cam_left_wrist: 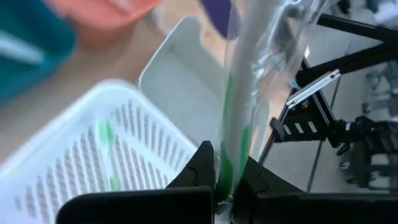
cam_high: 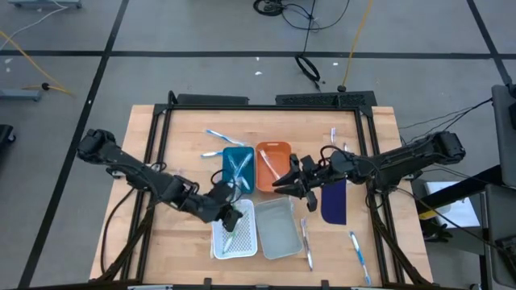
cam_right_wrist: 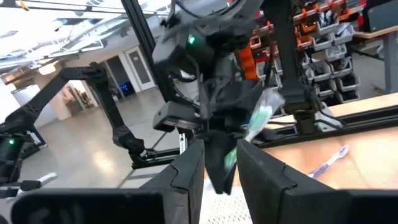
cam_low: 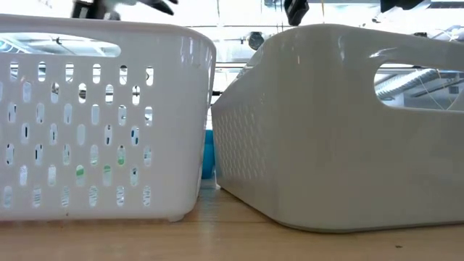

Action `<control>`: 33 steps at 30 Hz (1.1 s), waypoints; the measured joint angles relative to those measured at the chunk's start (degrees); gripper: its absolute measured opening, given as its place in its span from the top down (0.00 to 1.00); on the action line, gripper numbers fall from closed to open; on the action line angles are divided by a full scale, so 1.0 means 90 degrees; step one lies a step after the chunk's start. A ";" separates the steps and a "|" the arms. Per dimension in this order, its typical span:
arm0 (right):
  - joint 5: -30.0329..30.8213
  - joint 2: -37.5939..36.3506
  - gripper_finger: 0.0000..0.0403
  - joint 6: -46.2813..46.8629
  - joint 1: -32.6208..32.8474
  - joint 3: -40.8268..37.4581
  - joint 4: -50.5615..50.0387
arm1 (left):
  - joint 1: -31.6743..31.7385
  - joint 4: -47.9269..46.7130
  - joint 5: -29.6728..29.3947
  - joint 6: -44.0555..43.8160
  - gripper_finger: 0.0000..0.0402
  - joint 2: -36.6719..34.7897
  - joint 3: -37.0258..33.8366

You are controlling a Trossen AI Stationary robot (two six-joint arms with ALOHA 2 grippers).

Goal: Pick & Place Toothbrushes
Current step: Put the green toothbrush into the white bin

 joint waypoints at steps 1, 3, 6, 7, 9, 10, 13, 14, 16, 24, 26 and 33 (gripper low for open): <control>0.0000 -0.0052 0.79 -0.0013 -0.0018 0.0000 -0.0046 | -0.0065 -0.0080 0.0005 -0.0294 0.98 0.0000 0.0000; -0.0005 -0.0155 0.80 -0.0078 -0.0048 0.0000 -0.0144 | -0.0175 -0.0177 0.0018 -0.0813 0.98 0.0041 0.0000; -0.0008 -0.0279 0.80 -0.0238 -0.0051 0.0000 -0.0307 | -0.0297 -0.0080 0.0223 -0.0866 0.98 0.0150 -0.0011; -0.0012 -0.0304 0.81 -0.0300 -0.0051 0.0000 -0.0336 | -0.0349 0.0126 0.0229 -0.0438 0.98 0.0177 -0.0016; -0.0017 -0.0369 0.81 -0.0403 -0.0051 0.0000 -0.0384 | -0.0453 0.0812 0.0198 0.0955 0.98 0.0202 -0.0017; -0.0017 -0.0380 0.81 -0.0459 -0.0051 0.0000 -0.0378 | -0.0530 0.1126 0.0072 0.1787 0.98 0.0202 -0.0017; -0.0016 -0.0414 0.81 -0.0549 -0.0051 0.0000 -0.0426 | -0.0824 0.1936 -0.0770 0.3835 0.98 0.0202 -0.0012; -0.0017 -0.0421 0.81 -0.0551 -0.0051 0.0000 -0.0441 | -0.0897 0.2065 -0.1053 0.4281 0.98 0.0199 -0.0012; -0.0017 -0.0454 0.81 -0.0554 -0.0051 0.0000 -0.0538 | -0.0987 0.2164 -0.1533 0.4800 0.98 0.0199 -0.0012; -0.0019 -0.0474 0.81 -0.0576 -0.0051 0.0000 -0.0624 | -0.1010 0.2161 -0.1498 0.4600 0.98 0.0199 -0.0012; -0.0019 -0.0476 0.81 -0.0577 -0.0051 0.0000 -0.0622 | -0.0927 0.2066 -0.1222 0.3842 0.98 0.0199 -0.0011; -0.0019 -0.0630 0.81 -0.0855 -0.0051 0.0000 -0.0654 | -0.0618 0.0447 -0.0053 -0.0153 0.98 0.0348 -0.0005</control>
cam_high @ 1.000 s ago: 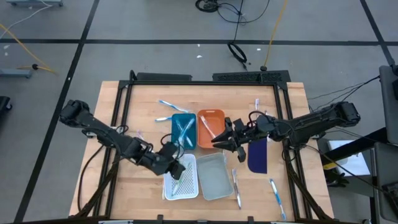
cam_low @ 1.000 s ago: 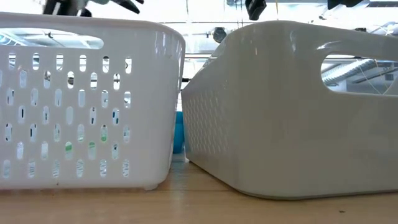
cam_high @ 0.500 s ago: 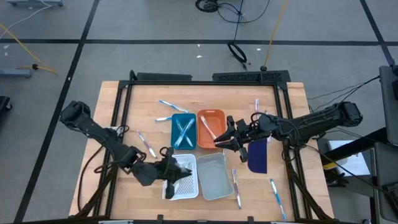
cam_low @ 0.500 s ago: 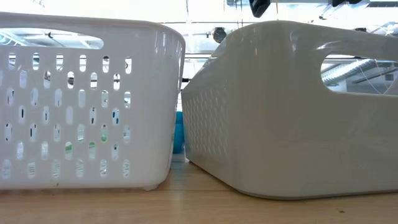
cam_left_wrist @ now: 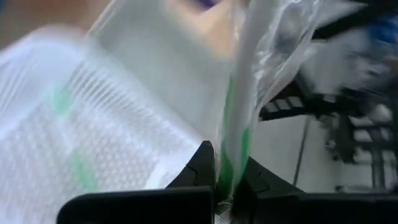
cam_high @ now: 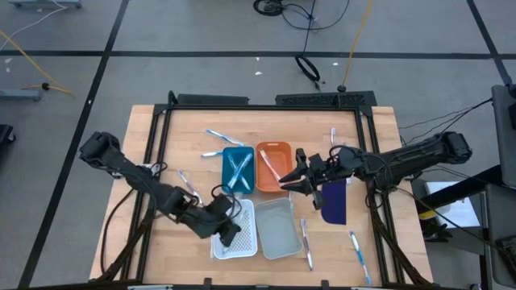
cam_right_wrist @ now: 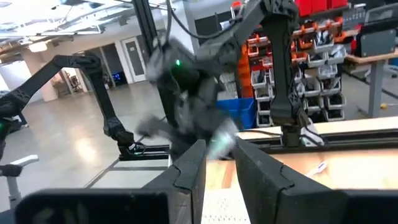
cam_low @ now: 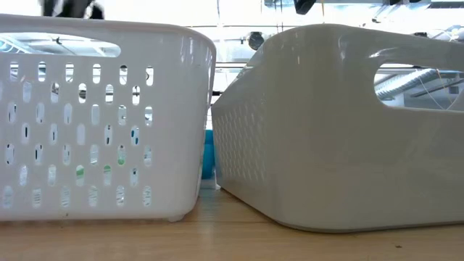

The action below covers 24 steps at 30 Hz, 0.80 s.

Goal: Pick & Place Toothbrushes
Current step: Put the green toothbrush into the white bin

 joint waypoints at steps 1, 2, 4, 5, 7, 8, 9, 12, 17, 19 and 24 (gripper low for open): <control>0.0000 -0.0047 0.81 -0.0044 0.0000 0.0000 -0.0024 | 0.0026 -0.0266 0.0141 -0.0444 0.98 0.0040 -0.0001; 0.0002 -0.0089 0.81 -0.0089 0.0000 0.0000 -0.0049 | 0.0065 -0.0453 0.0297 -0.0785 0.98 0.0071 -0.0007; 0.0000 -0.0213 0.81 -0.0145 0.0000 0.0000 -0.0146 | 0.0172 -0.0561 0.0589 -0.1252 0.98 0.0128 0.0003; 0.0000 -0.0263 0.81 -0.0159 0.0000 0.0000 -0.0185 | 0.0211 -0.0643 0.0692 -0.1387 0.98 0.0162 0.0010; 0.0000 -0.0382 0.81 -0.0215 0.0000 0.0000 -0.0340 | 0.0331 -0.0684 0.0776 -0.1451 0.98 0.0246 0.0003; 0.0000 -0.0433 0.81 -0.0247 0.0000 0.0000 -0.0420 | 0.0407 -0.0635 0.0794 -0.1449 0.98 0.0277 0.0005; 0.0000 -0.0471 0.81 -0.0265 0.0000 0.0000 -0.0448 | 0.0484 -0.0613 0.0835 -0.1416 0.98 0.0310 0.0005; 0.0000 -0.0619 0.81 -0.0287 0.0000 0.0000 -0.0632 | 0.0707 -0.0675 0.1190 -0.1187 0.98 0.0529 0.0005; 0.0000 -0.0836 0.81 -0.0294 0.0000 0.0000 -0.0982 | 0.0950 -0.0687 0.2063 -0.0869 0.98 0.1044 0.0002; 0.0002 -0.0931 0.81 -0.0294 0.0000 0.0000 -0.1104 | 0.0959 -0.0695 0.2223 -0.0869 0.98 0.1190 0.0000; 0.0011 -0.1114 0.81 -0.0319 0.0000 0.0000 -0.1277 | 0.0939 -0.0646 0.2443 -0.0930 0.98 0.1228 0.0002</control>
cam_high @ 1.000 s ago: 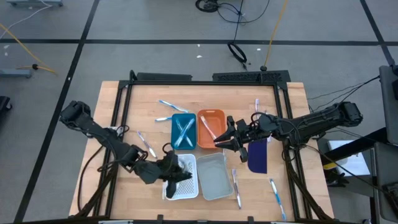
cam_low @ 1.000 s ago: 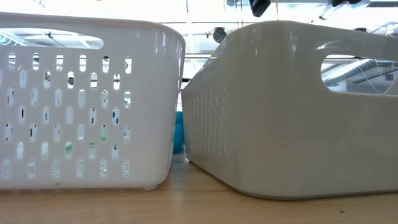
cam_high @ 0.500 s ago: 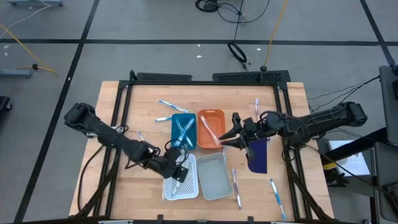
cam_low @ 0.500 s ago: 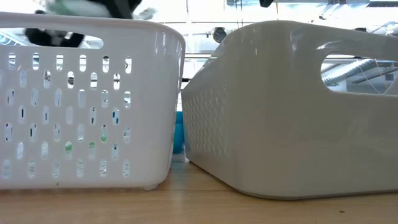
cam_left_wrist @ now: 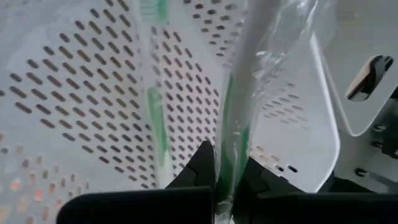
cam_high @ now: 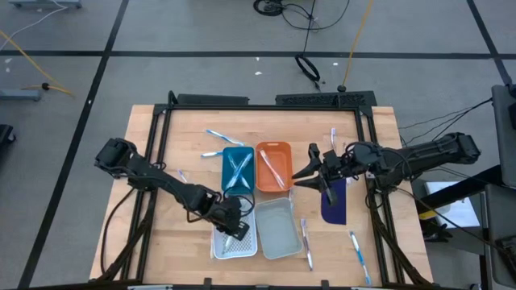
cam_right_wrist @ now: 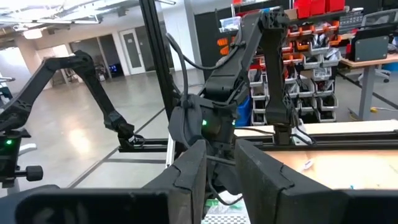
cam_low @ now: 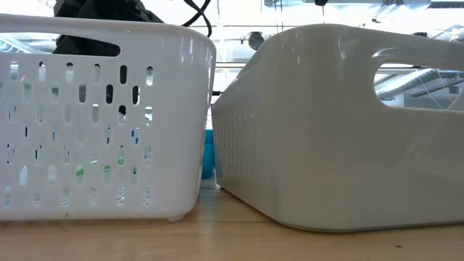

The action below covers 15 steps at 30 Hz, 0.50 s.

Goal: Pick & Place Toothbrushes
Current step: Put the green toothbrush into the white bin

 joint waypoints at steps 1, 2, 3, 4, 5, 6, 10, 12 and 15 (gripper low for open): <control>0.0008 -0.0024 0.81 -0.0015 0.0000 0.0000 -0.0007 | -0.0009 -0.0020 0.0000 0.0005 0.98 0.0000 0.0000; 0.0008 -0.0051 0.81 -0.0028 0.0000 0.0000 -0.0007 | -0.0010 -0.0038 0.0011 0.0020 0.98 0.0000 0.0000; 0.0010 -0.0077 0.81 -0.0049 0.0000 0.0000 -0.0034 | -0.0008 -0.0028 0.0057 0.0040 0.98 0.0000 0.0000; 0.0010 -0.0090 0.81 -0.0069 0.0000 0.0000 -0.0041 | -0.0005 -0.0015 0.0119 0.0037 0.98 0.0000 0.0000; 0.0010 -0.0104 0.81 -0.0089 0.0000 0.0000 -0.0040 | -0.0006 -0.0019 0.0157 0.0036 0.98 0.0000 0.0000; 0.0013 -0.0121 0.81 -0.0107 0.0000 0.0000 -0.0045 | -0.0010 -0.0034 0.0180 0.0034 0.98 0.0000 0.0000; 0.0013 -0.0150 0.81 -0.0118 0.0000 0.0000 -0.0048 | -0.0010 -0.0039 0.0255 0.0039 0.98 0.0000 0.0000; 0.0013 -0.0150 0.81 -0.0121 0.0000 0.0000 -0.0067 | -0.0010 -0.0040 0.0426 0.0102 0.98 0.0000 0.0000; 0.0013 -0.0155 0.81 -0.0138 0.0000 0.0000 -0.0087 | -0.0010 -0.0081 0.0497 0.0142 0.97 0.0000 0.0000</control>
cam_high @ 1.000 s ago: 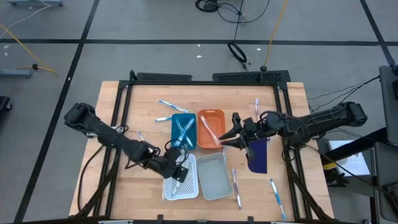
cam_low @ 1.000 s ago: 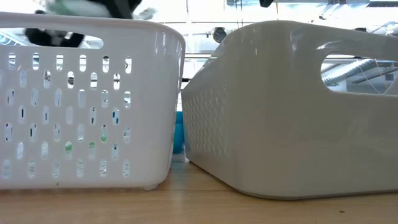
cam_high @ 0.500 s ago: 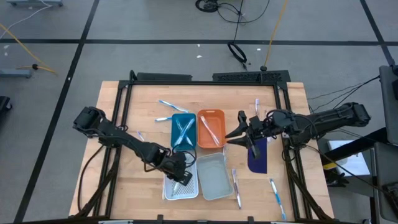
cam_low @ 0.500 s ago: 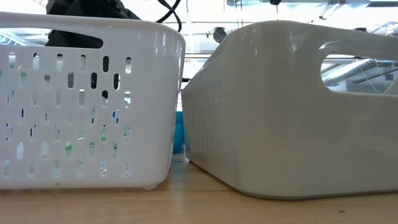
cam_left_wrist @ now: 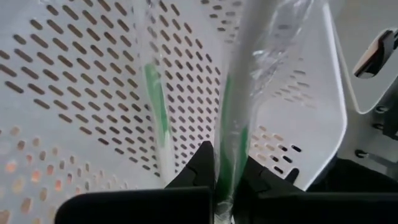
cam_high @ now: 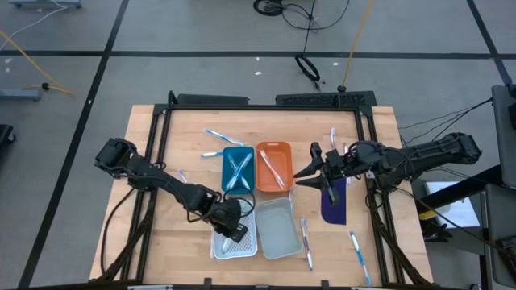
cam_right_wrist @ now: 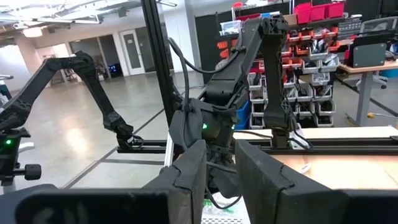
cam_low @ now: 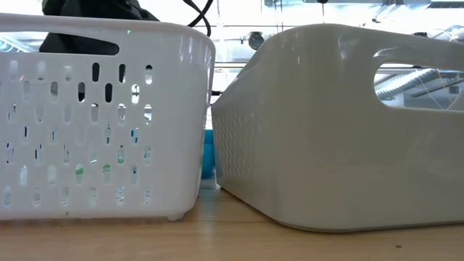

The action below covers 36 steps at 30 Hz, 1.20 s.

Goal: Pick & Place Toothbrushes
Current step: Put the green toothbrush into the white bin, then put the purple toothbrush into the gray bin

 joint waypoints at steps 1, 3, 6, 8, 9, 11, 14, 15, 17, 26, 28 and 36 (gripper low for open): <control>0.0000 0.0000 0.81 -0.0002 0.0000 0.0000 -0.0024 | 0.0000 -0.0026 -0.0047 0.0040 0.97 0.0000 0.0000; 0.0000 0.0002 0.81 -0.0002 0.0000 0.0000 -0.0047 | 0.0013 -0.0068 -0.0098 0.0080 0.97 0.0000 0.0000; 0.0002 0.0000 0.81 -0.0002 0.0000 0.0000 -0.0035 | 0.0029 -0.0108 -0.0091 0.0104 0.96 0.0000 0.0000; 0.0002 0.0002 0.81 -0.0002 0.0000 0.0000 -0.0037 | 0.0029 -0.0131 -0.0110 0.0115 0.96 0.0000 0.0000; 0.0002 0.0002 0.81 -0.0002 0.0000 0.0000 -0.0037 | 0.0029 -0.0155 -0.0118 0.0113 0.96 0.0000 0.0000; 0.0002 0.0002 0.81 -0.0002 0.0000 0.0000 -0.0035 | 0.0029 -0.0174 -0.0120 0.0115 0.95 0.0000 0.0000; 0.0002 0.0002 0.81 -0.0002 0.0000 0.0000 -0.0037 | 0.0029 -0.0207 -0.0119 0.0110 0.92 0.0000 0.0000; 0.0002 0.0002 0.81 -0.0002 0.0000 0.0000 -0.0035 | 0.0029 -0.0244 -0.0120 0.0108 0.90 0.0000 0.0000; 0.0002 0.0002 0.81 0.0000 0.0000 0.0000 -0.0035 | 0.0029 -0.0268 -0.0124 0.0108 0.85 0.0000 0.0000; 0.0004 0.0002 0.81 0.0019 0.0000 0.0000 -0.0034 | 0.0056 -0.0254 -0.0007 0.0103 0.66 -0.0002 -0.0002; 0.0004 0.0002 0.81 0.0022 0.0000 0.0000 -0.0032 | 0.0079 -0.0255 0.0104 0.0104 0.63 -0.0039 -0.0002; 0.0002 0.0002 0.81 0.0029 0.0000 0.0000 -0.0035 | 0.0155 -0.0128 -0.0210 0.0101 0.63 -0.0522 -0.0002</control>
